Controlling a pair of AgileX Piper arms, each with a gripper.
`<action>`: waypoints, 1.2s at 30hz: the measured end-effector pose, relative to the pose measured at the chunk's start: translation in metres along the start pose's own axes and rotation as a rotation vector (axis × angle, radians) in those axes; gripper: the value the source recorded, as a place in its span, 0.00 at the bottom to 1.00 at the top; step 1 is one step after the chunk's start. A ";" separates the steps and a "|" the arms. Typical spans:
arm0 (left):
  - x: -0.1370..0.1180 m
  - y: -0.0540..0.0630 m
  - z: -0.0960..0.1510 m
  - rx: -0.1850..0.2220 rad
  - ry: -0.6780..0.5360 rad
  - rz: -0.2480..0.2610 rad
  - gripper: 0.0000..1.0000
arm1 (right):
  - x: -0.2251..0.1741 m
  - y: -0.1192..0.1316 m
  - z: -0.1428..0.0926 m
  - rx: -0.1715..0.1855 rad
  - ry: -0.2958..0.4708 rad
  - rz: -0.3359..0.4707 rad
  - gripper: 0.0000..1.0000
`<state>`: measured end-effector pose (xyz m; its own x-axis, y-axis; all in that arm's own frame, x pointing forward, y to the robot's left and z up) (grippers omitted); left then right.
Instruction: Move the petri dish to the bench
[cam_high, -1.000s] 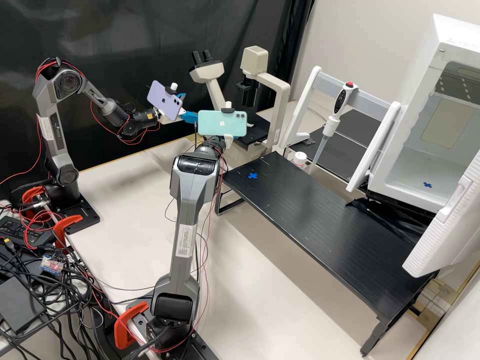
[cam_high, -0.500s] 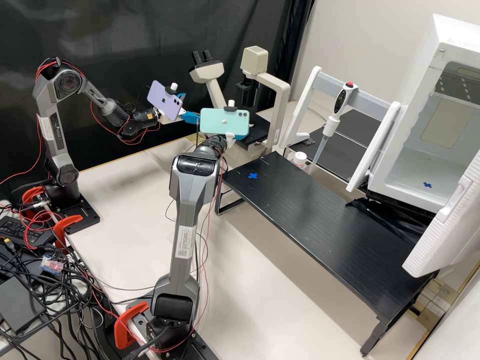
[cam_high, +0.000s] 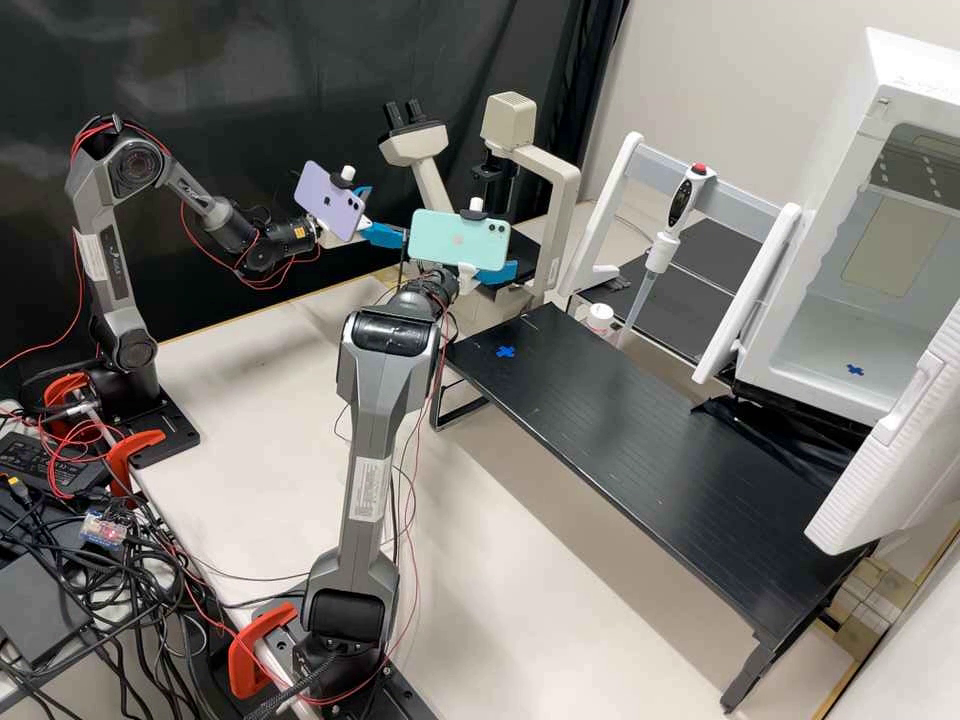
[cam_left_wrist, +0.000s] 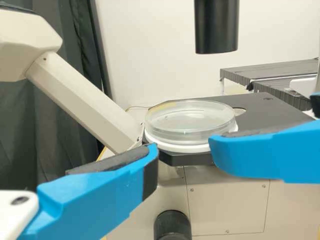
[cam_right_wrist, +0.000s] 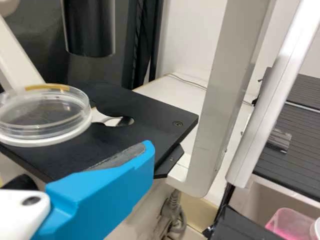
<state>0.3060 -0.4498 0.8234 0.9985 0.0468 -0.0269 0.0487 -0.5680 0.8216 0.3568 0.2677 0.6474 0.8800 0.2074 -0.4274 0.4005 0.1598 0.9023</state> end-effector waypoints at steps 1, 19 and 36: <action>0.000 0.000 0.000 0.000 0.000 0.000 1.00 | -0.002 0.001 -0.002 0.007 0.005 0.001 1.00; 0.000 0.000 0.000 0.000 0.000 0.000 1.00 | 0.004 -0.004 -0.042 -0.124 0.087 0.039 1.00; 0.000 0.000 0.000 0.022 0.000 0.000 1.00 | 0.032 -0.017 -0.028 -0.101 0.001 0.016 1.00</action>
<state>0.3060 -0.4498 0.8234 0.9985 0.0468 -0.0269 0.0492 -0.5856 0.8091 0.3712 0.2983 0.6167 0.8857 0.2120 -0.4129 0.3584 0.2530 0.8986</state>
